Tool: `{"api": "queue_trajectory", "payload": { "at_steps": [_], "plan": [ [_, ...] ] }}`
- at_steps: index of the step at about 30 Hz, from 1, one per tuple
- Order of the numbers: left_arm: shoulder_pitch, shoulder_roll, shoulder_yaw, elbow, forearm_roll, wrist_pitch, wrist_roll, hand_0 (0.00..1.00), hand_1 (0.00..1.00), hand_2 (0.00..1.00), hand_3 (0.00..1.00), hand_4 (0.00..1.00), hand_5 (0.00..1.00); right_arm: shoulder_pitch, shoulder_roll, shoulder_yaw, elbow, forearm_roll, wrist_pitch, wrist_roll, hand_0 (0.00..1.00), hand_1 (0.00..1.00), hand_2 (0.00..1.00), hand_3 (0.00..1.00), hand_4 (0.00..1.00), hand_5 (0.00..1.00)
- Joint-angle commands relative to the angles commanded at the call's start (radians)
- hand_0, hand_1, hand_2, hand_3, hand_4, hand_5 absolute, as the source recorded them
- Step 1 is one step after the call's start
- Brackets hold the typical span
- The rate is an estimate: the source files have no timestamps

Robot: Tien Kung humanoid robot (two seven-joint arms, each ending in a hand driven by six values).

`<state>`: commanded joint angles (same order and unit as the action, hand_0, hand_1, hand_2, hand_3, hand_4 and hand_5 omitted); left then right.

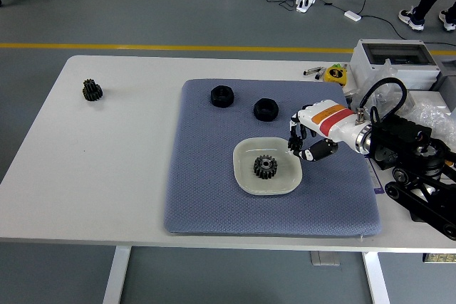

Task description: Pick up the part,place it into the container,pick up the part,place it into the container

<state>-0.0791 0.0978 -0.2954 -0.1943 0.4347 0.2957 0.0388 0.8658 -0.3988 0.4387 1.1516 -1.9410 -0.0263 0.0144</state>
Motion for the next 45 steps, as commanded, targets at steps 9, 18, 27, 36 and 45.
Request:
{"api": "queue_trajectory", "payload": {
  "at_steps": [9, 18, 27, 36, 45],
  "plan": [
    [0.0, 0.001, 0.004, -0.001, -0.004, 0.001, -0.001, 0.66, 0.689, 0.632, 0.556, 0.595, 0.496, 0.027, 0.056, -0.056, -0.009, 0.013, 0.0, -0.001, 0.158, 0.363, 0.447, 0.5, 0.751, 0.234],
    [0.001, 0.002, 0.0, -0.001, 0.003, 0.0, 0.001, 0.66, 0.687, 0.632, 0.555, 0.595, 0.496, 0.039, 0.108, -0.095, -0.069, 0.042, -0.01, 0.002, 0.162, 0.37, 0.45, 0.502, 0.745, 0.237],
    [0.002, 0.003, -0.007, -0.001, 0.011, 0.0, 0.004, 0.66, 0.686, 0.632, 0.556, 0.595, 0.495, 0.04, 0.123, -0.096, -0.122, 0.061, -0.012, 0.012, 0.162, 0.374, 0.461, 0.504, 0.74, 0.241],
    [0.005, 0.002, -0.018, 0.0, 0.026, -0.001, 0.009, 0.661, 0.687, 0.632, 0.556, 0.597, 0.497, 0.037, 0.121, -0.091, -0.145, 0.073, -0.005, 0.03, 0.173, 0.416, 0.527, 0.579, 0.879, 0.314],
    [0.01, 0.002, -0.027, 0.0, 0.04, -0.002, 0.012, 0.66, 0.687, 0.632, 0.555, 0.597, 0.498, 0.035, 0.127, -0.093, -0.13, 0.074, -0.004, 0.033, 0.176, 0.42, 0.548, 0.664, 0.948, 0.353]
  ]
}}
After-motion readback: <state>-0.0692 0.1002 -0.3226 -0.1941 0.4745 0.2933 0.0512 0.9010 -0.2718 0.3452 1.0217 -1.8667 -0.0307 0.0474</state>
